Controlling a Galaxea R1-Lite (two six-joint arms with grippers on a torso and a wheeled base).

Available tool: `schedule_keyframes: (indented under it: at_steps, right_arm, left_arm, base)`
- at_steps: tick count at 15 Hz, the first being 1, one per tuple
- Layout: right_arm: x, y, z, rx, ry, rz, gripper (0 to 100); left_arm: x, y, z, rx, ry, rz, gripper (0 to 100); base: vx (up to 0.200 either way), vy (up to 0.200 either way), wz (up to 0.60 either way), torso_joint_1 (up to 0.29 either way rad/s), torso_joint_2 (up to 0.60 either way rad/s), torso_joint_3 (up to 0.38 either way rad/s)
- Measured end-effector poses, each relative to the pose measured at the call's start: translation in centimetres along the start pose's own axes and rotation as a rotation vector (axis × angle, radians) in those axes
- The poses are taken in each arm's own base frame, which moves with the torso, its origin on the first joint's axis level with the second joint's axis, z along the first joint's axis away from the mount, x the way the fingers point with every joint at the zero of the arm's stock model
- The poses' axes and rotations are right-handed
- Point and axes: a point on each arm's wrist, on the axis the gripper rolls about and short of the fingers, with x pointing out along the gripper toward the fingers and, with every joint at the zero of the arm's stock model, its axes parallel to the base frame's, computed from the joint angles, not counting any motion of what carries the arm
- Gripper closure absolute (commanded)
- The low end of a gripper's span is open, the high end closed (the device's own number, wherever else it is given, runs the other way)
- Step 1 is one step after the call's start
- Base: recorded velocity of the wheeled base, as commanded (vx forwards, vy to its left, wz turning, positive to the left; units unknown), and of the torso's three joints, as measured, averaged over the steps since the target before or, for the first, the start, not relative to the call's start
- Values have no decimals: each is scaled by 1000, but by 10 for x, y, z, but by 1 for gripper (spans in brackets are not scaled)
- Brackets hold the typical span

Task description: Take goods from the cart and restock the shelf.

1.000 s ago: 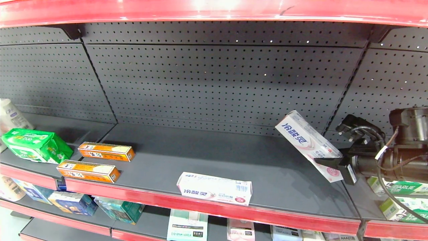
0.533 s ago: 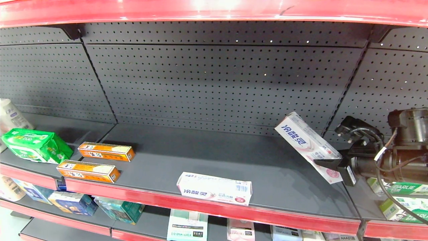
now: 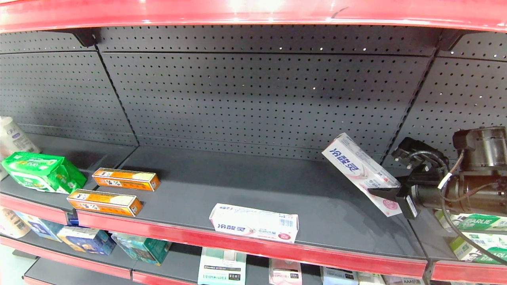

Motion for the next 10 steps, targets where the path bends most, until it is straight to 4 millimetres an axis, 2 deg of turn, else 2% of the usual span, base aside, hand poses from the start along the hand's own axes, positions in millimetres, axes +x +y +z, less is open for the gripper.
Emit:
schedule_keyframes:
  at_steps: [4,10]
  right_arm:
    - [10,-1,6,-8,-18,42,100]
    - [30,-9,4,10,-14,86,100]
  left_arm:
    - [0,0,0,0,0,0,0]
    - [0,0,0,0,0,0,0]
  base:
    - [0,0,0,0,0,0]
    - [0,0,0,0,0,0]
